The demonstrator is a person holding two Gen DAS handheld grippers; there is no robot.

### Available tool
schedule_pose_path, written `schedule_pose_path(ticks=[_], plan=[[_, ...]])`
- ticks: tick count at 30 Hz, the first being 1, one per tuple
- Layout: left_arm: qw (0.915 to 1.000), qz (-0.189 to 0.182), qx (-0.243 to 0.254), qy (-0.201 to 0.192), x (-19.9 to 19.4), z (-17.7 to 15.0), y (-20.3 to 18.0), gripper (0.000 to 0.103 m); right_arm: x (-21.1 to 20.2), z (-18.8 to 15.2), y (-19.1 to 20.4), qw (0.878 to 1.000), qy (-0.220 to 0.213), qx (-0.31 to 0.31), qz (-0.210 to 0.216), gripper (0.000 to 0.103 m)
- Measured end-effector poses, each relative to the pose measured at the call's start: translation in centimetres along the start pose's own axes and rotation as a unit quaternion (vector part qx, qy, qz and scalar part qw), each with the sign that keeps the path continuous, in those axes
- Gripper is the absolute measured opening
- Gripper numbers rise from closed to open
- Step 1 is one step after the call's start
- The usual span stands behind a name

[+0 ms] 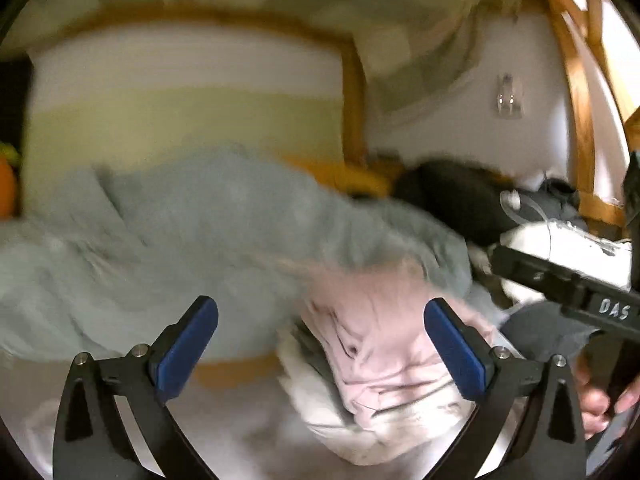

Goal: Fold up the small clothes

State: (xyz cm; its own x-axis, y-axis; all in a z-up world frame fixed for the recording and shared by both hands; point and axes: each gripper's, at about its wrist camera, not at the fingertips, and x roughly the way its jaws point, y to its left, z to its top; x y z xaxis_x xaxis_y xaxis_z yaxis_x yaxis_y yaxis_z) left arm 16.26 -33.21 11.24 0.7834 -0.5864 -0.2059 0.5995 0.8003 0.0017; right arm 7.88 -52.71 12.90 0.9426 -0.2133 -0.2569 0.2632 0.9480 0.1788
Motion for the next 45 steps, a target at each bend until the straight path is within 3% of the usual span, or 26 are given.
schedule_pose_path(ticks=[3,5,10,13,16,21,30,45], plan=[[0.9969,0.052,0.011,-0.058,-4.8,0.6,0.2,0.103,-4.8,0.6,2.1,0.998,-0.044,-0.044,-0.032,0.102],[0.9938,0.067,0.000,-0.088,-7.9,0.3,1.0,0.103,-7.3,0.4,2.7,0.996,-0.065,-0.052,-0.037,0.102],[0.9919,0.086,-0.004,-0.094,-11.7,-3.8,2.4,0.103,-9.2,-3.9,3.2,0.992,-0.091,-0.075,-0.033,0.102],[0.9912,0.107,-0.032,-0.072,-11.2,-7.4,3.5,0.103,-7.5,-8.5,1.7,0.996,-0.078,-0.036,-0.029,0.102],[0.9925,0.102,-0.044,-0.050,-9.9,-10.6,3.9,0.103,-5.3,-10.8,0.6,0.997,-0.045,-0.046,-0.037,0.102],[0.9924,0.114,-0.040,-0.023,-8.8,-10.6,3.9,0.103,-5.2,-11.1,0.3,0.998,-0.040,-0.037,-0.038,0.102],[0.9927,0.114,-0.032,-0.022,-8.8,-11.1,3.4,0.103,-5.1,-11.5,2.5,0.993,-0.048,-0.092,-0.054,0.102],[0.9931,0.117,-0.014,-0.001,-8.3,-11.2,3.0,0.103,-5.2,-11.6,2.9,0.992,-0.050,-0.103,-0.055,0.102]])
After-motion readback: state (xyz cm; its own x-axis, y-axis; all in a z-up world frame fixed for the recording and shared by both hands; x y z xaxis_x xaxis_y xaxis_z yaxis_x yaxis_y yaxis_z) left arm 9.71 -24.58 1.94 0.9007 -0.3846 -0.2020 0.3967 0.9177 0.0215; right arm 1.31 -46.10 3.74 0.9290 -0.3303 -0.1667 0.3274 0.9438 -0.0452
